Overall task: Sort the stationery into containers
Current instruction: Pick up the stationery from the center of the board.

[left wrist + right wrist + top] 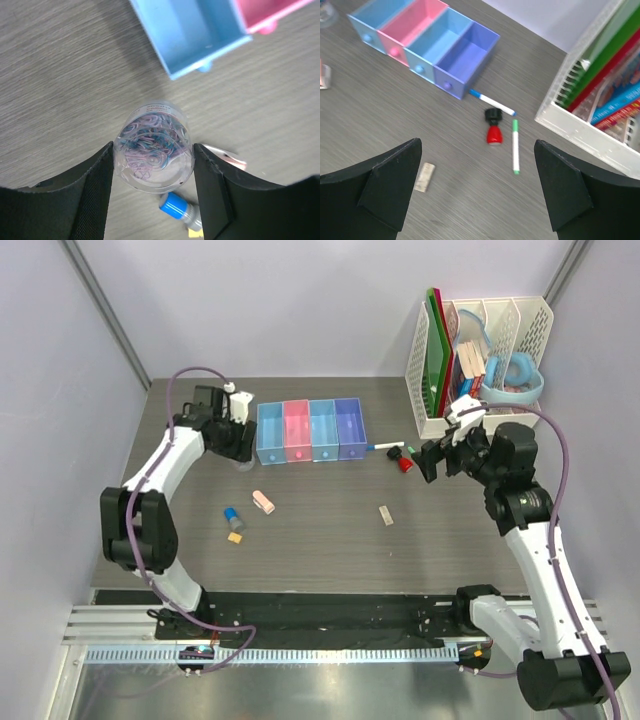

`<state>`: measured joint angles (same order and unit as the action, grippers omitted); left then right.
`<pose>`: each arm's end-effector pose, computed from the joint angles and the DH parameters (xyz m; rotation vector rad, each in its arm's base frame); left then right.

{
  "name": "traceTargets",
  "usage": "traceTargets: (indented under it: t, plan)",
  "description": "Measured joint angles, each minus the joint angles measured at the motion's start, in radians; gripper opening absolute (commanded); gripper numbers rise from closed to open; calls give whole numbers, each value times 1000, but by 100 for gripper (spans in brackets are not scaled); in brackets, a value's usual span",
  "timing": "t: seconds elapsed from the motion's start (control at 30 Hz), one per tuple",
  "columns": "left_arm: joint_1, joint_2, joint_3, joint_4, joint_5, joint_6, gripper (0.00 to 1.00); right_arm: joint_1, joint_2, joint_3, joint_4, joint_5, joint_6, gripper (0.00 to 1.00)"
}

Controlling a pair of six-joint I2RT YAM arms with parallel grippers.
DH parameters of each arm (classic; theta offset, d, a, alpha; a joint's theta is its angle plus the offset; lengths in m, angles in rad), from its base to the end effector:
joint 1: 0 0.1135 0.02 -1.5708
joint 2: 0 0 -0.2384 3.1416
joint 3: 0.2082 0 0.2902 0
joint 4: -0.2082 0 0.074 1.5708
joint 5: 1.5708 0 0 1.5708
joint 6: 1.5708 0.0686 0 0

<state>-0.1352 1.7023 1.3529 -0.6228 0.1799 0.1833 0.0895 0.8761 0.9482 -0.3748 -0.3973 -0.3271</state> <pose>0.4128 -0.0685 0.1921 0.4711 2.4885 -0.2095 0.2738 0.0512 0.3360 -0.6450 1.7385 0.2068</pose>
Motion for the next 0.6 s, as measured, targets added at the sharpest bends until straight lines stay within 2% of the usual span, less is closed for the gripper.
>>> traceTargets:
  t: [0.17,0.33,0.5,0.6]
  plan:
    - [0,-109,-2,-39,113,0,3,0,73,68,-10,-134,61,100]
    - [0,-294,-84,11,295,-49,0,0,176,124,-18,-303,111,100]
    - [0,-446,-146,134,475,-162,0,0,289,177,30,-494,208,100]
    - [0,-496,-184,241,552,-243,0,1,360,184,155,-621,358,100]
